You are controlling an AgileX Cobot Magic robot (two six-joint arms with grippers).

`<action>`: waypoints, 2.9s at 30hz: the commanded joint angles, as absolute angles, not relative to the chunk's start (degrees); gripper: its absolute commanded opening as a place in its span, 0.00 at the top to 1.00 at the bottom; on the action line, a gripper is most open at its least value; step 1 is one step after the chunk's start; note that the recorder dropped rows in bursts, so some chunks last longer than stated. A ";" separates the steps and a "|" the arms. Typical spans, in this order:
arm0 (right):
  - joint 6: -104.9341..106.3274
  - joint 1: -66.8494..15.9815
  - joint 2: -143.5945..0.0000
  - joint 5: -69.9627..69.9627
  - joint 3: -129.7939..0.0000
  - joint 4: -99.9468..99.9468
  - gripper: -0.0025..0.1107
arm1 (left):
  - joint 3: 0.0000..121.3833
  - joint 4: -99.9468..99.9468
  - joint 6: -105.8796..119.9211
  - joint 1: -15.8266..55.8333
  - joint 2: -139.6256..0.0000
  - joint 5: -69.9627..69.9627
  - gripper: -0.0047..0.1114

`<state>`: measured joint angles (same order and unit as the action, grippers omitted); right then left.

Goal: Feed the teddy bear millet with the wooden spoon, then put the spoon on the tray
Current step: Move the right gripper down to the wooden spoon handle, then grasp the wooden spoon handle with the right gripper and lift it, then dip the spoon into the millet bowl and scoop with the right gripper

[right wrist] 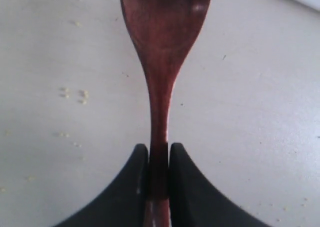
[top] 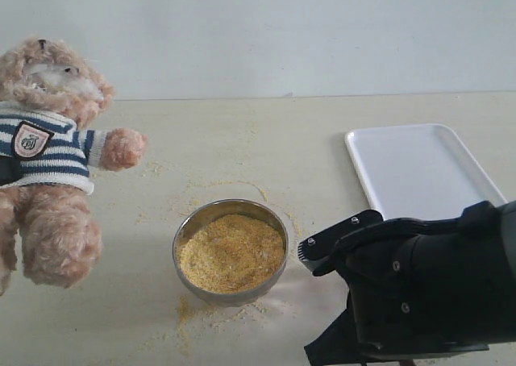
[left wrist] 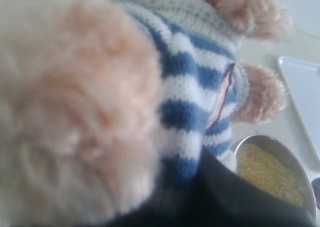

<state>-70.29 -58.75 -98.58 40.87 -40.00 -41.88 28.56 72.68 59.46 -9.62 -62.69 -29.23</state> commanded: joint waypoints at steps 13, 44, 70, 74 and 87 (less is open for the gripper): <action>-64.15 -53.85 -97.77 31.60 -39.99 -46.68 0.98 | 28.57 72.04 59.65 -9.71 -62.05 -31.46 0.92; 17.80 -53.85 -53.17 48.49 -40.10 -3.40 0.98 | 28.57 72.14 59.65 -9.71 -62.05 -30.84 0.92; 18.29 -61.15 -97.99 64.97 -73.58 -42.11 0.98 | 28.57 72.14 59.65 -9.71 -62.05 -24.13 0.92; 17.19 -61.15 -102.20 66.04 -73.58 -45.41 0.98 | 28.57 72.14 59.65 -9.71 -62.05 -23.80 0.92; 19.61 -61.15 -103.84 60.33 -73.58 -42.05 0.98 | 28.57 72.56 59.65 -9.71 -62.05 -23.80 0.92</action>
